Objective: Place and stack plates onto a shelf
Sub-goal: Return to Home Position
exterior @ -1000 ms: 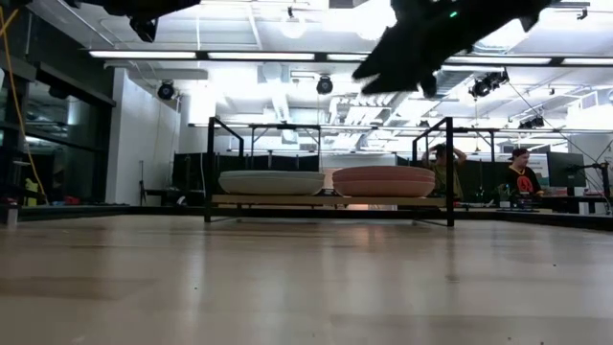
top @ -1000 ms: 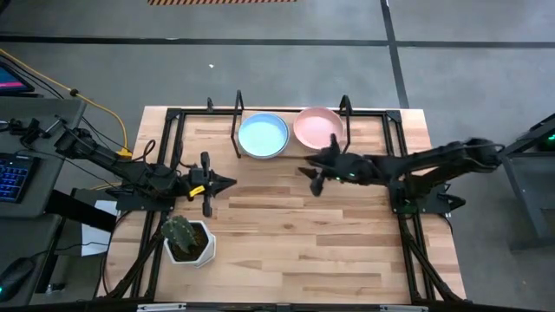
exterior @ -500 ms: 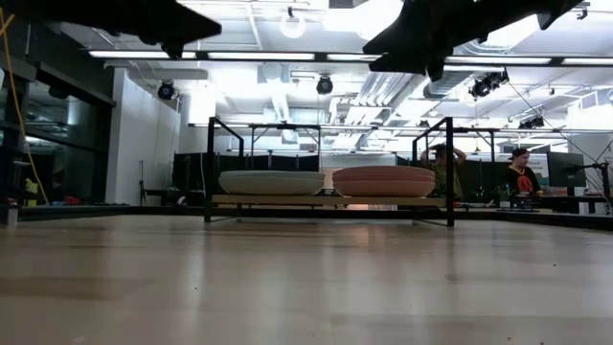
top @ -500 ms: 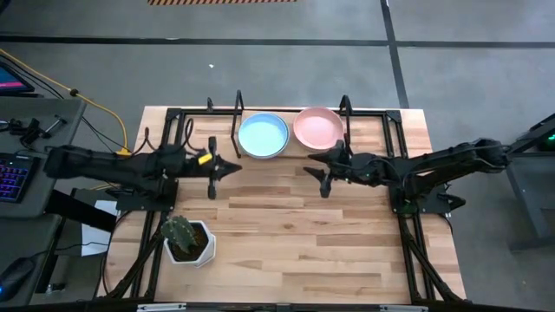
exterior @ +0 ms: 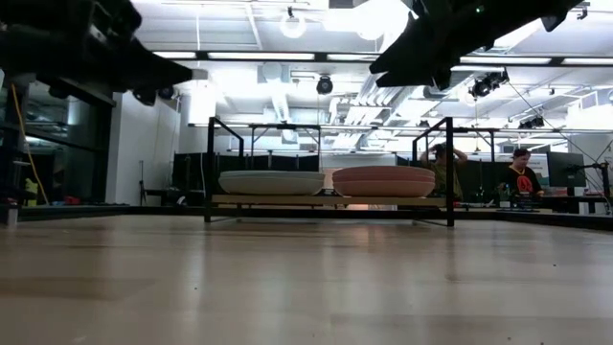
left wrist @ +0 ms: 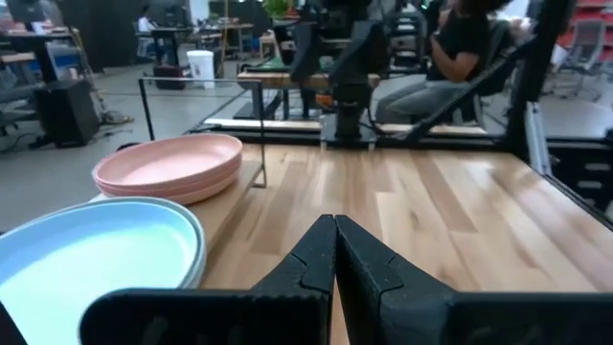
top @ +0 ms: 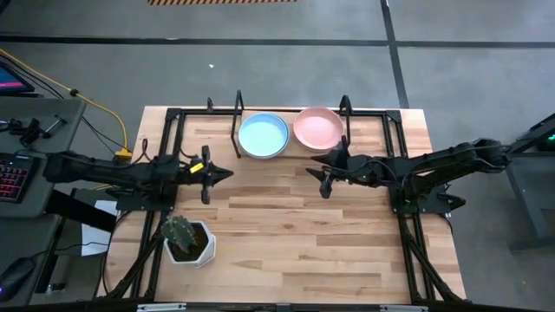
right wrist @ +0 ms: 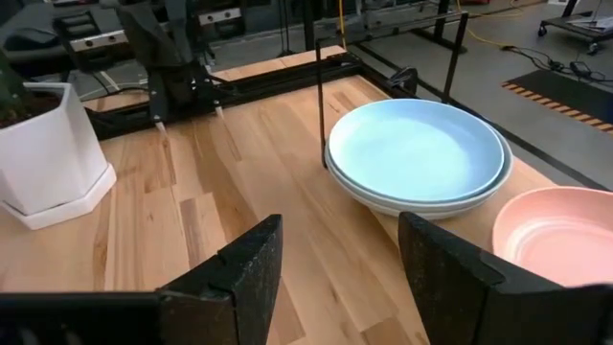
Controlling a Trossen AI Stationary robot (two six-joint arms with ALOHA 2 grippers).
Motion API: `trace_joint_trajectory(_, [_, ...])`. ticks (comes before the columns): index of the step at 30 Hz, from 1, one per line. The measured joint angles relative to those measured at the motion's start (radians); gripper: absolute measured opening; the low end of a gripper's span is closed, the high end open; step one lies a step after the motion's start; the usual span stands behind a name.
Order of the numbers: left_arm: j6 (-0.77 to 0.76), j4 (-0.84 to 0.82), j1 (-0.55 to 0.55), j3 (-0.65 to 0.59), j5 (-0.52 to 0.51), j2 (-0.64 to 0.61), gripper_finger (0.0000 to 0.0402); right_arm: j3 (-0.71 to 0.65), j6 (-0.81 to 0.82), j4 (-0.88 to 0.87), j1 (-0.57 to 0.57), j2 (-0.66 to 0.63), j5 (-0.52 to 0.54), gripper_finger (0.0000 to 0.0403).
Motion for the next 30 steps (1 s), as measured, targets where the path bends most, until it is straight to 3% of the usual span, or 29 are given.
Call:
trace_joint_trajectory(7, [-0.002,-0.213,-0.063,-0.003,-0.022,-0.186,0.0000,0.000,0.003,-0.001,0.000,0.000,0.000,0.0192])
trace_joint_trajectory(15, [-0.002,-0.208,-0.132,-0.111,-0.091,-0.352,0.0000,0.000,0.002,-0.022,0.000,0.000,0.000,0.0192])
trace_joint_trajectory(24, [0.042,-0.285,-0.099,-0.130,-0.089,-0.437,0.0000,0.000,0.025,-0.111,0.010,0.000,0.000,0.0192])
trace_joint_trajectory(27, [0.053,-0.287,-0.094,-0.130,-0.098,-0.440,0.0000,0.000,0.031,-0.192,0.016,-0.002,0.008,0.0173])
trace_joint_trajectory(30, [0.046,-0.317,-0.094,-0.130,-0.171,-0.439,0.0000,0.000,0.074,-0.308,0.024,-0.025,0.014,0.0115])
